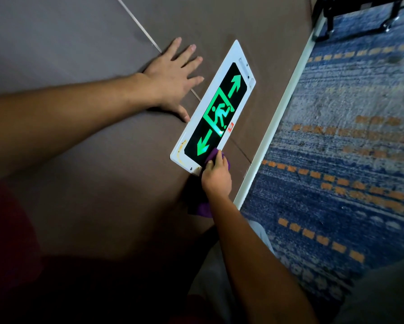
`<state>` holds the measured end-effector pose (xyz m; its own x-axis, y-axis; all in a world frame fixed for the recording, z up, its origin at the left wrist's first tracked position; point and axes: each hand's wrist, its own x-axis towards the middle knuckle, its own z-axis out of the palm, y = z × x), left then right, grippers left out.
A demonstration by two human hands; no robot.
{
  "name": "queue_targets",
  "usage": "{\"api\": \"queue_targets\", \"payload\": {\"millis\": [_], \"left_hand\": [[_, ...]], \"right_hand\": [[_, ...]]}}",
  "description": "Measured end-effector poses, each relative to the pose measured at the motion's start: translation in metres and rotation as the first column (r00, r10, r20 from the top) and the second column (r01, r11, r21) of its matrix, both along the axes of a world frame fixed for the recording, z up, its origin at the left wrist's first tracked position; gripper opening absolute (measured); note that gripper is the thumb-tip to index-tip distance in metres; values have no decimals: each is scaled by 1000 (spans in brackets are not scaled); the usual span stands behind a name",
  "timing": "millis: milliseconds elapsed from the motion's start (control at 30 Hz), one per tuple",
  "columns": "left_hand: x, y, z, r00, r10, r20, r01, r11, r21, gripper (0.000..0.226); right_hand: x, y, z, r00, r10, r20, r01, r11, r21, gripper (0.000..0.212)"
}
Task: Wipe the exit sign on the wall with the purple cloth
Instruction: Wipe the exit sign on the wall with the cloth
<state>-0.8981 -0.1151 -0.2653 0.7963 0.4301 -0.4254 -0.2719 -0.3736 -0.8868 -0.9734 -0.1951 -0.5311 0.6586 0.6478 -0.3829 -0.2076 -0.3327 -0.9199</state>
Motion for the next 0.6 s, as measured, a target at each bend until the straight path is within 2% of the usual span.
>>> {"api": "queue_targets", "payload": {"millis": [267,433,600], "left_hand": [[-12,-3,-2,1000,19,0,-19,1000,-3,117],[-22,-4,-4,1000,-5,-26,5,1000,5,112],[-22,-2,-5,1000,-16,-21,16,1000,-8,112]], "right_hand": [[-19,-2,-5,995,-100,7,100,995,24,49],[-8,6,-6,993,-103,55,101,994,36,56],[14,13,-9,995,-77,57,76,997,18,54]]}}
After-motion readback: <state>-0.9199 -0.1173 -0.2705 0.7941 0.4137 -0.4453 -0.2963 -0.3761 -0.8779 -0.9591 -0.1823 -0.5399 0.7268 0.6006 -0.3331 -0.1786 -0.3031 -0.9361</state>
